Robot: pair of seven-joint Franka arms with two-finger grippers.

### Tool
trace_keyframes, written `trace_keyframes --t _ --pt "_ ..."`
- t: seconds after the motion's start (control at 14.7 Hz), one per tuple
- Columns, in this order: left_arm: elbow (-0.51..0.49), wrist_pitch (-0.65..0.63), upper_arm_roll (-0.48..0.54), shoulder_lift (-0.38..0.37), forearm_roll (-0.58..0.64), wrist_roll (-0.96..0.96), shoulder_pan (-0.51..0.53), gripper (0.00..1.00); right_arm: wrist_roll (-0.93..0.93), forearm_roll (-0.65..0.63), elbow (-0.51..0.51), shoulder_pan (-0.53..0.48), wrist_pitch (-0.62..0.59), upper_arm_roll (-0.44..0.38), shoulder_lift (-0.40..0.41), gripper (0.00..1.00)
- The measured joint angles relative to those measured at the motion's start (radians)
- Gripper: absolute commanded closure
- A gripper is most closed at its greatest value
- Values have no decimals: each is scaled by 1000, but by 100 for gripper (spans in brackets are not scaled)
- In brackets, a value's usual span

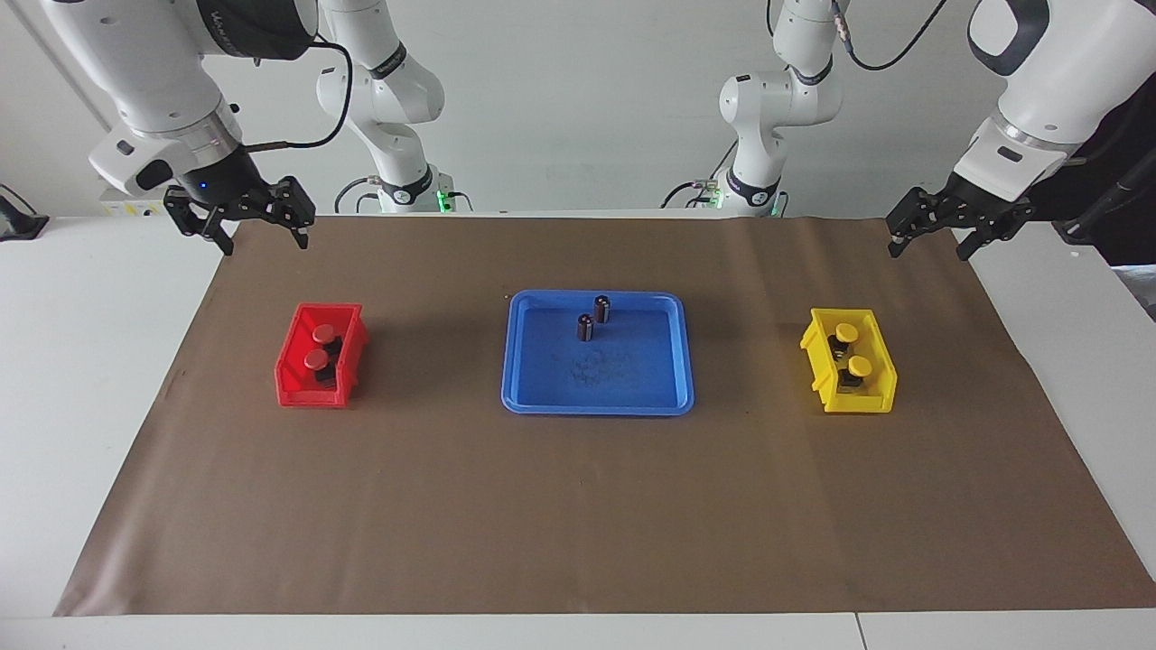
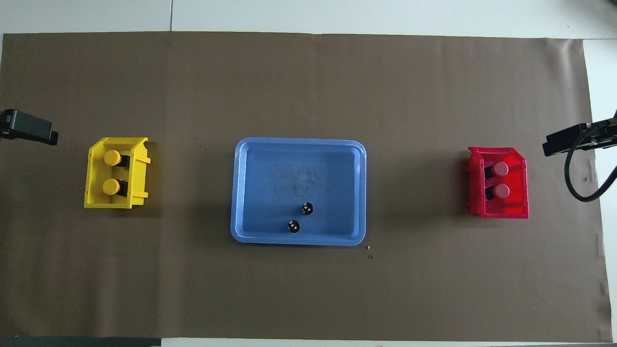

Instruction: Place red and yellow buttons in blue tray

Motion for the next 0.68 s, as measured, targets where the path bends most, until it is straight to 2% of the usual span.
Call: trace_keyframes --t 0.61,0.68 --pt "0 0 0 0 0 0 0 0 0 0 -1 0 -3 -1 0 1" --pt "0 0 0 0 0 0 0 0 0 0 -2 0 -7 -1 -1 7"
